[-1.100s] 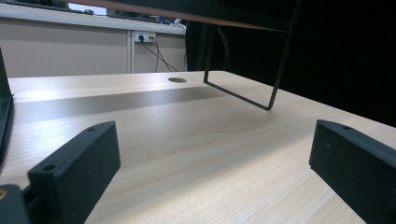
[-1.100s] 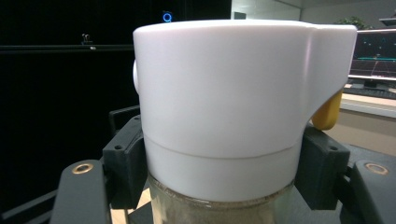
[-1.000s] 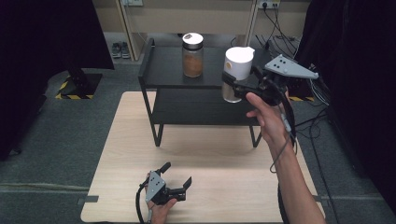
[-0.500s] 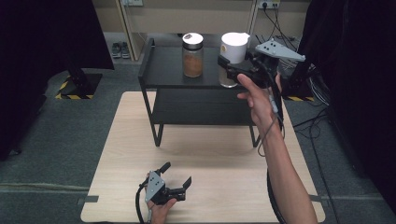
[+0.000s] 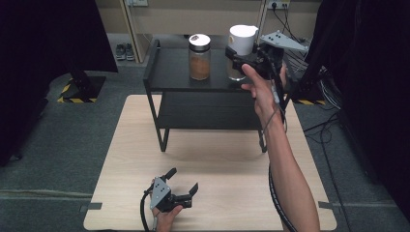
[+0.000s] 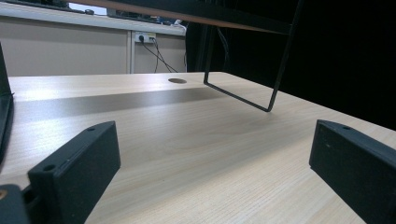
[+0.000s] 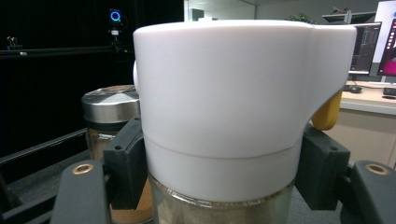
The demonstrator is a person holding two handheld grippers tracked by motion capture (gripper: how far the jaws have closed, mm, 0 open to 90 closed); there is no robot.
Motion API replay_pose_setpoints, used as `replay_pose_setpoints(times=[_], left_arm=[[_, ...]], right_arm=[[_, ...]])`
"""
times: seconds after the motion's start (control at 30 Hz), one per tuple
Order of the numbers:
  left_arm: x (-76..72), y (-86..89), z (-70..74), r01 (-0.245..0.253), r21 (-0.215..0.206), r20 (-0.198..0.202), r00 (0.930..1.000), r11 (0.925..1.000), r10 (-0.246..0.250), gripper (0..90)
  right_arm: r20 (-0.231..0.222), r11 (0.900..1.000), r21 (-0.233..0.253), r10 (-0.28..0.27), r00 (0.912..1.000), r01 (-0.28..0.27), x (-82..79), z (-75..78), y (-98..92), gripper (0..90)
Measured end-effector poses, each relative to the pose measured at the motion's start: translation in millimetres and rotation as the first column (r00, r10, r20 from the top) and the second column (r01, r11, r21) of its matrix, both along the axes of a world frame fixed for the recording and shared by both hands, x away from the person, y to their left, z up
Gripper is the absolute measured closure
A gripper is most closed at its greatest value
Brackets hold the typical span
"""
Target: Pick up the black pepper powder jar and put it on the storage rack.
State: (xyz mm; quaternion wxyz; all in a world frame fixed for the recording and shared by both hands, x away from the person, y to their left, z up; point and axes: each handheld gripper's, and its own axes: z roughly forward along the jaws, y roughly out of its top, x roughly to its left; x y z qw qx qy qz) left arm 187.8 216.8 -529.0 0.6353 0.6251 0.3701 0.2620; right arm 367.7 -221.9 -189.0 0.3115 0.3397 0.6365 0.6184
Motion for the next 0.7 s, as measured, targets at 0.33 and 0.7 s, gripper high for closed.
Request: replay_pose_setpoints(times=[0.33,0.7], left_arm=[[-0.1,0.3,-0.8,0.000,-0.006,0.002,1.0000,1.0000,0.000,1.1],[-0.3,0.5,-1.3,0.000,-0.009,0.002,1.0000,1.0000,0.000,1.1]], right_arm=[[-0.015,1.000,0.003,-0.023,0.9996,0.023,9.2,-2.9,10.3,30.6],[-0.016,0.999,0.002,-0.034,0.9993,0.034,13.2,-5.7,19.9,30.6]])
